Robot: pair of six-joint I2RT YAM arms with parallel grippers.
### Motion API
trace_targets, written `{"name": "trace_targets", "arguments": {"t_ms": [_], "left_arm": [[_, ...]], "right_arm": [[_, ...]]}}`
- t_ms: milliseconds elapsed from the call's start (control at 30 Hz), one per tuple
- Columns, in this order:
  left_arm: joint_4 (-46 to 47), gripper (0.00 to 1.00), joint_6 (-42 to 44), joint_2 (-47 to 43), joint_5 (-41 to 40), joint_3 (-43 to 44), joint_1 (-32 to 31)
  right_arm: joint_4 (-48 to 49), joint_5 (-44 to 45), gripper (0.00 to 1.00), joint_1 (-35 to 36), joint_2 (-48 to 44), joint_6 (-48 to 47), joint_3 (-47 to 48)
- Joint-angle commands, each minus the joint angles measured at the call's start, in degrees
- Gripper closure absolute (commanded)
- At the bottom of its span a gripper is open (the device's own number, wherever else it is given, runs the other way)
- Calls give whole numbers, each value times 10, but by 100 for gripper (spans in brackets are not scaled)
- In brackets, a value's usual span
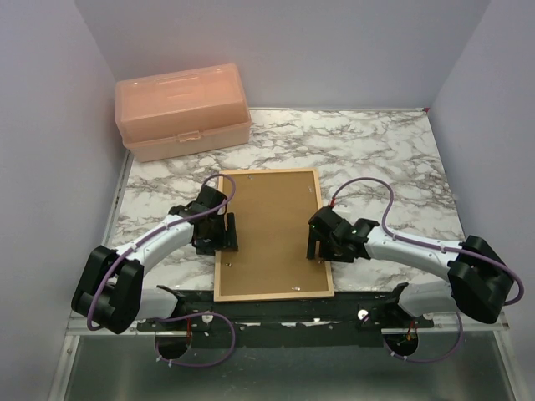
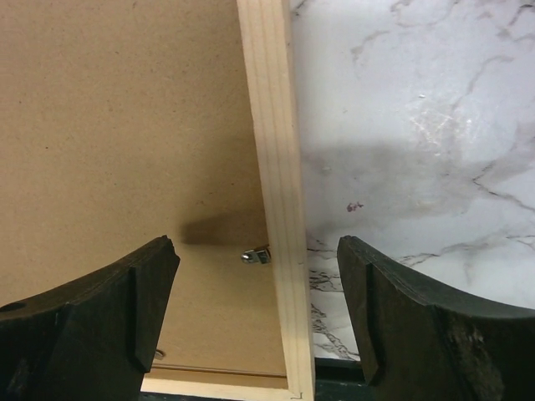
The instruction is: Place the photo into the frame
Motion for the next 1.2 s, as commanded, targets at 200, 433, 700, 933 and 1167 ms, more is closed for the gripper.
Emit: {"name": "trace_targets", "arguments": {"t_ms": [200,433,700,933,1167], "left_arm": [[-16,30,-52,-51,-25,-53,-39],[-34,50,-75,-86,-48,-58,-51],[-53,52,-80,-75,-86,-47,-81],[-15,54,-92,-41,-58,-41,-116],[2,58,-94,23,-66,4,-169]], "right_arm": [[56,-35,14,1,26,8,-12],[61,-42,14,1,27,8,-22],[63,-42,14,1,12,14,-34],[63,-46,14,1,-10,22,-50],[56,-55,15,1,-51,36,-76]]}}
